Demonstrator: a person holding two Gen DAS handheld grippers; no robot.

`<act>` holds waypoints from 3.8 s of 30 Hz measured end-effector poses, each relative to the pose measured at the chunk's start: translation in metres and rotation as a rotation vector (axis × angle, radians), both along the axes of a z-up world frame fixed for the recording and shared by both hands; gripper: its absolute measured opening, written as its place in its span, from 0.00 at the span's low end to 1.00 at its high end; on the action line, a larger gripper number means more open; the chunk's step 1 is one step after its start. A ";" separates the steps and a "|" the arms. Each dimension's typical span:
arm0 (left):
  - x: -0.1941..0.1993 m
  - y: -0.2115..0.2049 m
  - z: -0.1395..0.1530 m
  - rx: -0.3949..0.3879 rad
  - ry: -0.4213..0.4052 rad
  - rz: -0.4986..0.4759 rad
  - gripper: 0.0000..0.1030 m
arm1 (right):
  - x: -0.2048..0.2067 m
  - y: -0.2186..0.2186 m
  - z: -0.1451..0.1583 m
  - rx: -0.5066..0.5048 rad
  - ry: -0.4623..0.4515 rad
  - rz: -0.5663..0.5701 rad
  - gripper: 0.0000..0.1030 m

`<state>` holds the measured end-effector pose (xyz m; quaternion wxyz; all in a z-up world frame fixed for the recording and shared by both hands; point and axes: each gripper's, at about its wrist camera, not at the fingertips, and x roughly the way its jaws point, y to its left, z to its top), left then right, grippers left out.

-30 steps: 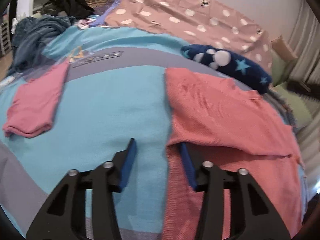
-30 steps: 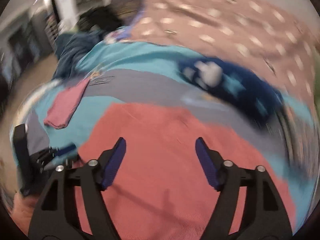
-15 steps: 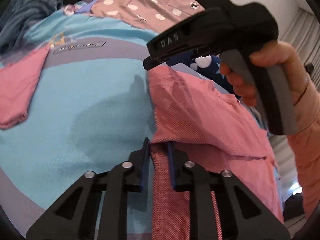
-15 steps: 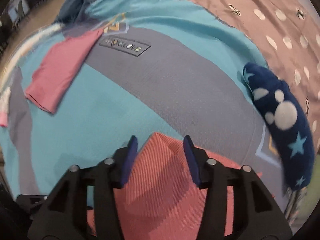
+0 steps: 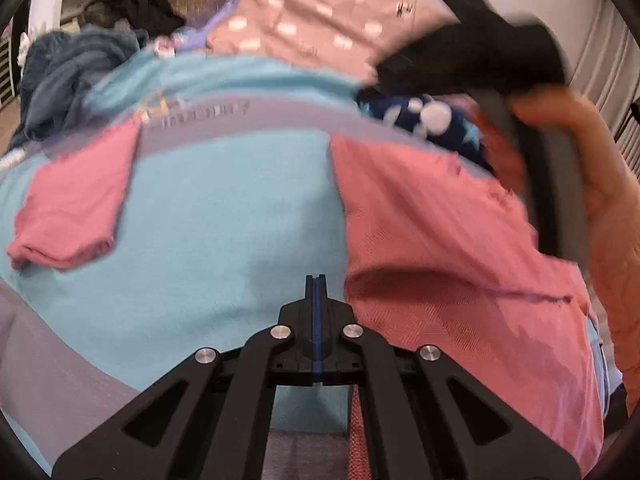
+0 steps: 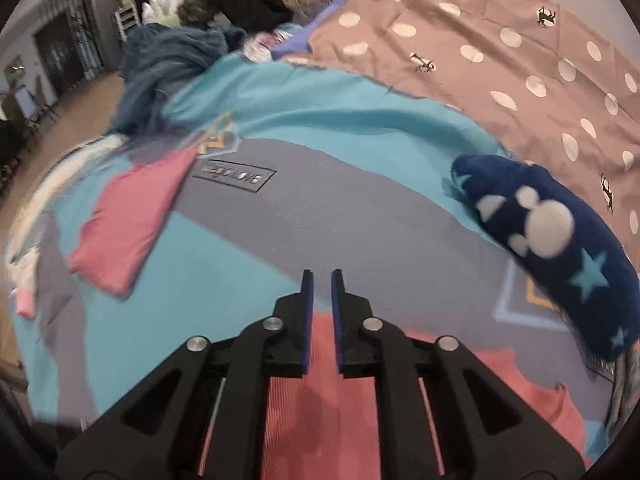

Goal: Fold small clothes

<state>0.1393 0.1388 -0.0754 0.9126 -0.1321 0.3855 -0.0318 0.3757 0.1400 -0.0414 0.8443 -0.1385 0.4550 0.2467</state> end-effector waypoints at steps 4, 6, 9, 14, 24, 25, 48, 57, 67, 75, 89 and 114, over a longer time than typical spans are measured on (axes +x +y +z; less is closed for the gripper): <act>-0.014 -0.013 0.023 -0.075 -0.188 -0.118 0.00 | -0.052 -0.061 0.000 0.050 0.073 -0.001 0.12; -0.006 -0.027 0.015 -0.072 -0.142 -0.163 0.00 | -0.070 -0.087 -0.022 0.021 0.108 -0.070 0.30; 0.021 -0.040 -0.014 -0.023 0.051 -0.173 0.00 | -0.086 -0.125 -0.056 -0.022 0.120 -0.178 0.37; 0.020 -0.004 -0.021 -0.224 0.053 -0.122 0.05 | -0.151 -0.206 -0.005 0.240 -0.025 -0.351 0.51; -0.003 -0.043 0.039 -0.124 -0.061 -0.112 0.48 | -0.322 -0.531 -0.037 0.723 -0.032 -1.249 0.62; -0.005 -0.054 0.048 -0.109 -0.067 -0.128 0.57 | -0.341 -0.555 -0.049 0.793 -0.007 -1.334 0.62; 0.030 -0.136 0.032 0.059 0.013 -0.189 0.65 | -0.314 -0.659 -0.090 0.994 -0.056 -1.465 0.06; 0.058 -0.119 0.006 -0.091 0.032 -0.180 0.65 | -0.217 -0.497 0.039 0.853 -0.233 -0.905 0.06; 0.052 -0.073 -0.003 -0.380 0.005 -0.194 0.65 | -0.135 -0.258 0.028 0.676 -0.047 -0.372 0.06; 0.056 -0.066 -0.005 -0.533 -0.002 -0.215 0.65 | -0.148 -0.195 -0.019 0.422 -0.005 -0.221 0.06; 0.062 -0.082 -0.012 -0.579 0.046 -0.323 0.66 | -0.175 -0.159 -0.024 0.268 -0.114 -0.047 0.40; 0.072 -0.078 -0.008 -0.502 0.059 -0.333 0.67 | -0.155 -0.175 -0.048 0.448 0.004 -0.050 0.70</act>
